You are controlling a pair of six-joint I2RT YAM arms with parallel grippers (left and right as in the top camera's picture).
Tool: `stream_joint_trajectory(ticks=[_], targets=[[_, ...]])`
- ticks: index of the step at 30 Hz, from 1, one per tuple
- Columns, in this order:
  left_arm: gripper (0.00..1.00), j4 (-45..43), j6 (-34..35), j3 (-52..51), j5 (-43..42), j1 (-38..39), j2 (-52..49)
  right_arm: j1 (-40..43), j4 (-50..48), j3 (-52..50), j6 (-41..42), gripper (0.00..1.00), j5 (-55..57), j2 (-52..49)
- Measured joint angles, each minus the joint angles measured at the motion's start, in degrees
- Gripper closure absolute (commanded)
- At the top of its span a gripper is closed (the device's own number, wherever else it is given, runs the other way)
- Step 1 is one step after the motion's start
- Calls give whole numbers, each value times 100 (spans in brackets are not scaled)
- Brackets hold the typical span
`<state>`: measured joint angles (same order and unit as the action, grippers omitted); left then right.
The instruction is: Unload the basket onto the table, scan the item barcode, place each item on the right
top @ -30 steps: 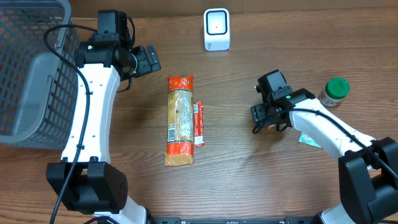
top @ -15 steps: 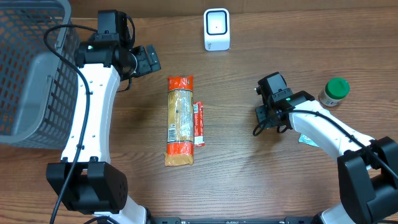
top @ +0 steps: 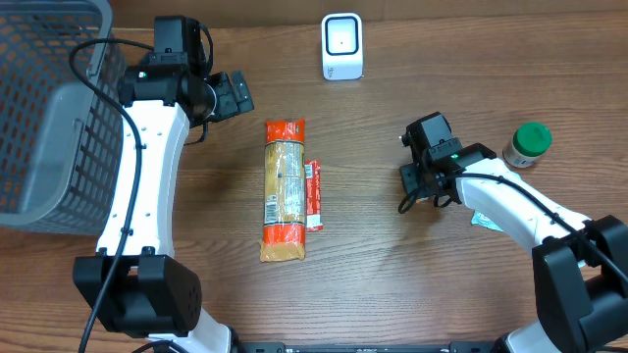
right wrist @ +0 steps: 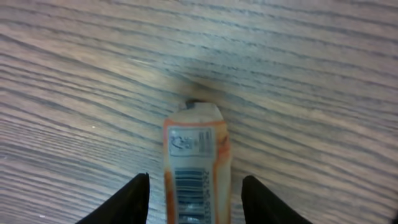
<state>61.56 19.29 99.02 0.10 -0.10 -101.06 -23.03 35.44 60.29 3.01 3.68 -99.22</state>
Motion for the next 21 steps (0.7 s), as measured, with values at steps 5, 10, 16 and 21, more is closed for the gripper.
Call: stream_joint_trajectory(ticks=[5, 10, 16, 21], targets=[[0, 0, 0, 0, 0, 0, 0, 2, -160, 0, 9, 49, -389, 0], [0, 0, 0, 0, 0, 0, 0, 2, -240, 0, 138, 40, -470, 0], [0, 0, 0, 0, 2, 0, 0, 2, -50, 219, 284, 39, -358, 17], [1, 0, 0, 0, 2, 0, 0, -9, 146, 577, 640, 18, -503, 378]])
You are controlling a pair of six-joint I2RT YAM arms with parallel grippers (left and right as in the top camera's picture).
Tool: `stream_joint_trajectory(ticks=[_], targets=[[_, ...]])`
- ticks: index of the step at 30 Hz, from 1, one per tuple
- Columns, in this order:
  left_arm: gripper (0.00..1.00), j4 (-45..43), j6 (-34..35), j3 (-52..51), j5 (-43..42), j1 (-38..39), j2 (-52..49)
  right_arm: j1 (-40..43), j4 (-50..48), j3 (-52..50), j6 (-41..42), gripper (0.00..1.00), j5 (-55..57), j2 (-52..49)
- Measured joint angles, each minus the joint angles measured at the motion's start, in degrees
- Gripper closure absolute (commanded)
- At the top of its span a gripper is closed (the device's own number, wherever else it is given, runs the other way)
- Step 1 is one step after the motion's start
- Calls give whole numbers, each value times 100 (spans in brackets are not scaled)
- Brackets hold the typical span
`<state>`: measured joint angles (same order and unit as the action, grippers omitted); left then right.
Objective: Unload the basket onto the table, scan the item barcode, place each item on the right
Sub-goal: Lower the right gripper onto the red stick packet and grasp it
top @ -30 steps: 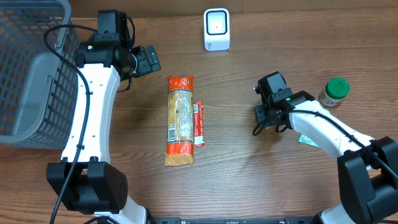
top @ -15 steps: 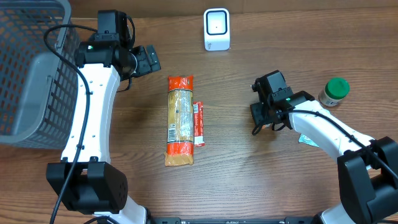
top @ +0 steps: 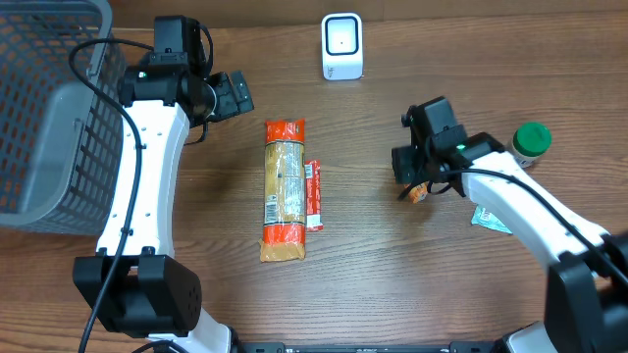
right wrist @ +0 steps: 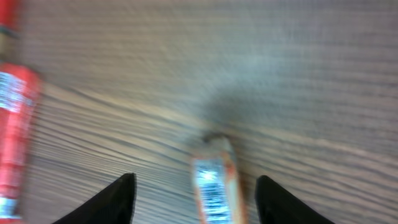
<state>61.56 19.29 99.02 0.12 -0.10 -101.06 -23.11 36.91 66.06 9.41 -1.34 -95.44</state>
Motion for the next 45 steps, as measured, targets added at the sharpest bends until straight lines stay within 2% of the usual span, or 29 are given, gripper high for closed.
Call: stream_joint_trajectory(ticks=[1, 2, 3, 6, 8, 11, 13, 14, 15, 17, 20, 24, 26, 28, 36, 40, 45], targets=[[0, 0, 0, 0, 0, 0, 0, -4, -59, 42, 83, 15, -136, 118], [1, 0, 0, 0, -2, 0, 0, -20, -146, 76, 140, 4, -308, 258], [0, 0, 0, 0, -2, 0, 0, -22, -173, 90, 133, 0, -376, 293], [0, 0, 0, 0, 0, 0, 0, -28, -319, 144, 229, 0, -994, 382], [0, 0, 0, 0, -2, 0, 0, -42, -367, 144, 308, 10, -1329, 382], [1, 0, 0, 0, -2, 0, 0, -101, -474, 144, 688, 32, -1602, 380], [1, 0, 0, 0, -2, 0, 0, -190, -496, 144, 940, 57, -1722, 365], [0, 0, 0, 0, -2, 0, 0, -262, -516, 144, 1034, 66, -1764, 343], [0, 0, 0, 0, -2, 0, 0, -328, -542, 144, 1080, 69, -1779, 308], [0, 0, 0, 0, 0, 0, 0, -549, -579, 144, 1292, 82, -1751, 166], [0, 0, 0, 0, 0, 0, 0, -984, -586, 144, 1576, 92, -1539, -175], [0, 0, 0, 0, 0, 0, 0, -1545, -647, 144, 2006, 92, -1274, -662], [0, 0, 0, 0, -2, 0, 0, -1766, -715, 144, 2190, 84, -1207, -857], [0, 0, 0, 0, 0, 0, 0, -1947, -754, 144, 2363, 82, -1167, -1027], [1, 0, 0, 0, 0, 0, 0, -2490, -1281, 144, 2896, 83, -920, -1340], [0, 0, 0, 0, 0, 0, 0, -2841, -1401, 144, 3121, 88, -393, -1530], [0, 0, 0, 0, 0, 0, 0, -2938, -1445, 144, 3195, 88, 81, -1587]])
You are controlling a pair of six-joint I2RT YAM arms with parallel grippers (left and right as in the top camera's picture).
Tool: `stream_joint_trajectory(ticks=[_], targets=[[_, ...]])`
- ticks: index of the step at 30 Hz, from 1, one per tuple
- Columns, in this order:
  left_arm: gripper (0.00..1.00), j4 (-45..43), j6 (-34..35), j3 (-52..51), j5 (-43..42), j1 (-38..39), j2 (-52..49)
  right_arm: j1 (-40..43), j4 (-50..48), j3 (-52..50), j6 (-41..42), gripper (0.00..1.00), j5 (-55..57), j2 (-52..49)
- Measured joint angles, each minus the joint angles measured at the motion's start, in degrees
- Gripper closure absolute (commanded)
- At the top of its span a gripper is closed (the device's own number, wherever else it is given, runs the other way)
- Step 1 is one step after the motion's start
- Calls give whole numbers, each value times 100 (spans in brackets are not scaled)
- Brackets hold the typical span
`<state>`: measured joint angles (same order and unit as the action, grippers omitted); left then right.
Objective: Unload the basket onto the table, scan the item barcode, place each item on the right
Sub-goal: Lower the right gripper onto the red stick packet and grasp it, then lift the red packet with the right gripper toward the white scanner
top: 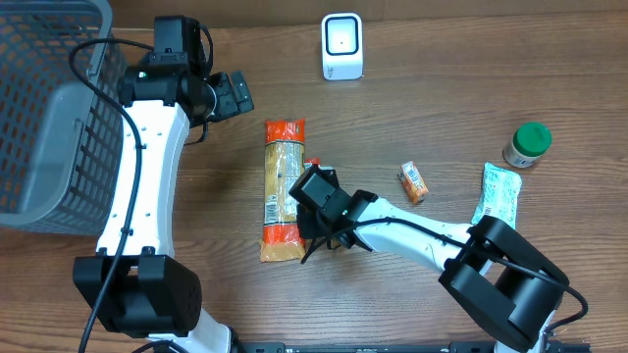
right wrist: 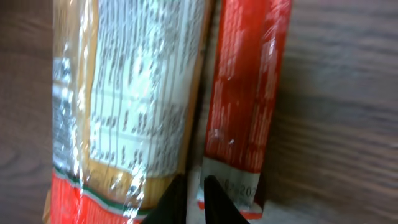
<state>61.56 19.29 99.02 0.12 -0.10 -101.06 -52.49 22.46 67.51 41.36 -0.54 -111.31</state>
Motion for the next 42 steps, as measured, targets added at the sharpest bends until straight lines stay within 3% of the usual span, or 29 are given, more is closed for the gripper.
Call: stream_joint_trajectory(ticks=[10, 18, 27, 35, 42], targets=[[1, 0, 0, 0, 0, 0, 0, 28, 385, 0, 50, 94, 455, 0], [0, 0, 0, 0, -2, 0, 0, 223, 975, 7, -35, 86, 581, 114], [0, 0, 0, 0, 0, 0, 0, 769, 1167, 7, -378, 85, 605, 286], [1, 0, 0, 0, -2, 0, 0, 903, 1209, 7, -1147, 64, 229, 286], [1, 0, 0, 0, 0, 0, 0, 901, 1233, 7, -1639, 63, -380, 286]])
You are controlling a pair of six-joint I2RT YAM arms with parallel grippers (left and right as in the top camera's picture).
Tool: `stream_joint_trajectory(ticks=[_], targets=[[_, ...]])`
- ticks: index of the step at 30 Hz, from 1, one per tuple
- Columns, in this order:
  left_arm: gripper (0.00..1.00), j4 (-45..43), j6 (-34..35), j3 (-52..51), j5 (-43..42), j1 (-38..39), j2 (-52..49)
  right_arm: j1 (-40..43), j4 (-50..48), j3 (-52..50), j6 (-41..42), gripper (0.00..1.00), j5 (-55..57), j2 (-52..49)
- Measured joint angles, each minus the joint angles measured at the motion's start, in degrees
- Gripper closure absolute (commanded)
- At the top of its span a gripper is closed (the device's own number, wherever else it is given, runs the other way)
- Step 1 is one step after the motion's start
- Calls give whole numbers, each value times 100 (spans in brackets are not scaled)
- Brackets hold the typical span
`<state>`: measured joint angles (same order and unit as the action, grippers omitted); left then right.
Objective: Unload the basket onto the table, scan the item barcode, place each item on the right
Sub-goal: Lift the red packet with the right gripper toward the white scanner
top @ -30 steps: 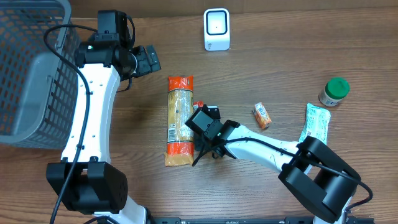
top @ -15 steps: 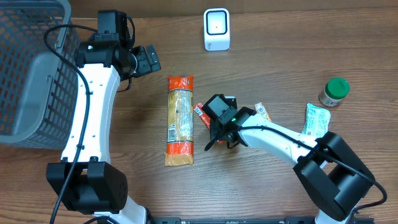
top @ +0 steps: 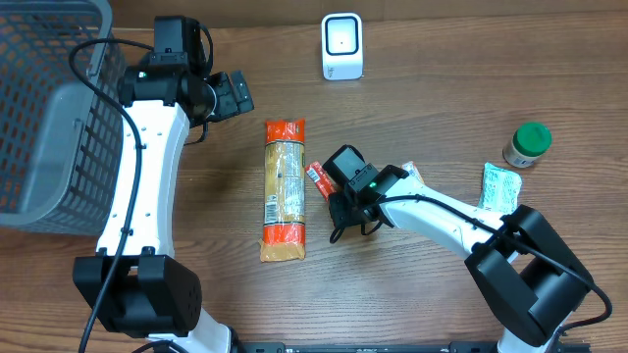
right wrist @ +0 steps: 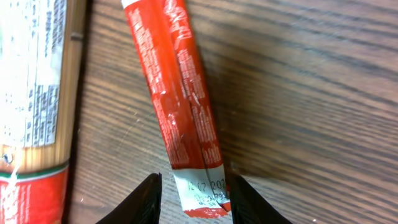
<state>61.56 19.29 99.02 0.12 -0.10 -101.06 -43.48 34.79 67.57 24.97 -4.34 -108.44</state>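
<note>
A long red packet (right wrist: 180, 93) lies flat on the wooden table, tilted away from the pasta pack (top: 284, 191). Its white date-stamped end lies between the fingers of my right gripper (right wrist: 194, 182), which is open: the right finger touches the packet's edge and the left stands a little apart. From overhead only the packet's far end (top: 316, 175) shows beside that gripper (top: 336, 199). No barcode shows on the packet. The white scanner (top: 342, 46) stands at the back. My left gripper (top: 233, 95) hovers at the back left with nothing in it.
A grey mesh basket (top: 49, 108) fills the left edge. A small orange box (top: 410, 170) peeks out behind my right arm. A green-and-white sachet (top: 500, 186) and a green-capped bottle (top: 527, 144) sit at the right. The pasta pack (right wrist: 31, 74) lies left of the packet.
My right gripper's jaws, nearly together over the packet's near end, now stand apart around it. The gripper sits further right, and the packet has swung away from the pasta pack.
My right gripper was open around a small orange box at the right. It then stood a little off that box. Later the box lay alone and the gripper was at the red packet with jaws nearly together. Now it straddles the packet's end. The left arm stayed still.
</note>
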Motion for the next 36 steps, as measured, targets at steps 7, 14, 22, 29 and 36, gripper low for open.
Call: stream_joint_trajectory(ticks=[7, 14, 22, 29, 36], targets=[[0, 0, 0, 0, 0, 0, 0, 0, 81, 0, -385, 63, -42, 0], [1, 0, 0, 0, 0, 0, 0, 0, 81, -2, -479, 67, 48, 0], [0, 0, 0, 0, -2, 0, 0, 0, -52, -31, -588, 69, 227, 0], [1, 0, 0, 0, -2, 0, 0, 0, -380, -118, -697, 73, 243, 0], [1, 0, 0, 0, -2, 0, 0, 0, -579, -374, -704, 78, 247, 9]])
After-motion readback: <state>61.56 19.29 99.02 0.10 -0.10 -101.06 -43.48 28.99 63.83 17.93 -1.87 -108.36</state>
